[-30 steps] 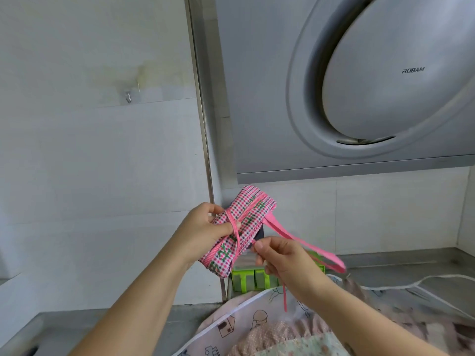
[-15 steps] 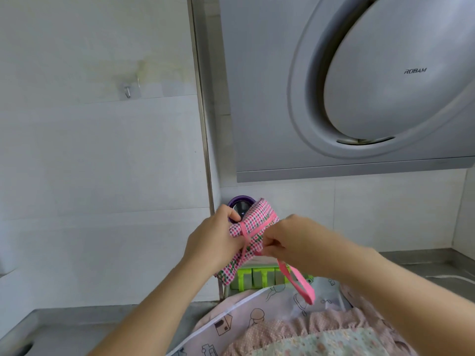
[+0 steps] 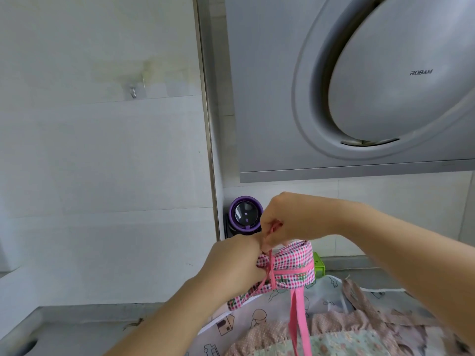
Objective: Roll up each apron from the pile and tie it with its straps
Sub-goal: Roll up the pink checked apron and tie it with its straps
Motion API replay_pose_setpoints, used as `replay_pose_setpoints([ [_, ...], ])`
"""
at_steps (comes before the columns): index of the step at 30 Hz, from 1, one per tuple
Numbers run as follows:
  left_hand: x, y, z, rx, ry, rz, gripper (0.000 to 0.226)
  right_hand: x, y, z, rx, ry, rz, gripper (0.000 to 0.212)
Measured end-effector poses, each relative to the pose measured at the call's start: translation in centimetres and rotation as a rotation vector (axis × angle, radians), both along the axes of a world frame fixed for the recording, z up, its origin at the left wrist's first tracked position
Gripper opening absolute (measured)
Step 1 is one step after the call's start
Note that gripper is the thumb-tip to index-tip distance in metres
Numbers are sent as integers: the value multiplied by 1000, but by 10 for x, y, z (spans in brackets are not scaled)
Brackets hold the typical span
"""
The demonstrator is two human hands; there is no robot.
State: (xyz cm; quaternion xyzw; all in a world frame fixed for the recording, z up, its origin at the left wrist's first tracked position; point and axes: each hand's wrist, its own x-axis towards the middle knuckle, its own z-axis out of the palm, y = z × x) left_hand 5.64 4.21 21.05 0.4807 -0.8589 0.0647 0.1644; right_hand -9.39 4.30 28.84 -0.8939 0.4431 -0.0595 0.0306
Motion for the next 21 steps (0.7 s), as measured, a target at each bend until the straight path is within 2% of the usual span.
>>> replay_pose_setpoints([
  [5,2,16,3,-154,18,-39,23,-15,-11,1,275,-191,-16,14],
  [8,7,20,2,-348,-26,-140,44,-24,-15,2,485,-263,6,17],
  [10,10,17,-4,-493,-28,-229,53,-29,-17,-1,625,-305,28,9],
  [13,16,8,-12,-699,-18,-412,38,-33,-21,-7,737,-336,71,16],
  [17,24,2,-12,-883,24,-562,17,-28,-23,-23,803,-444,122,3],
  [21,36,-2,-3,-986,11,-639,3,-28,-25,-33,893,-632,130,23],
])
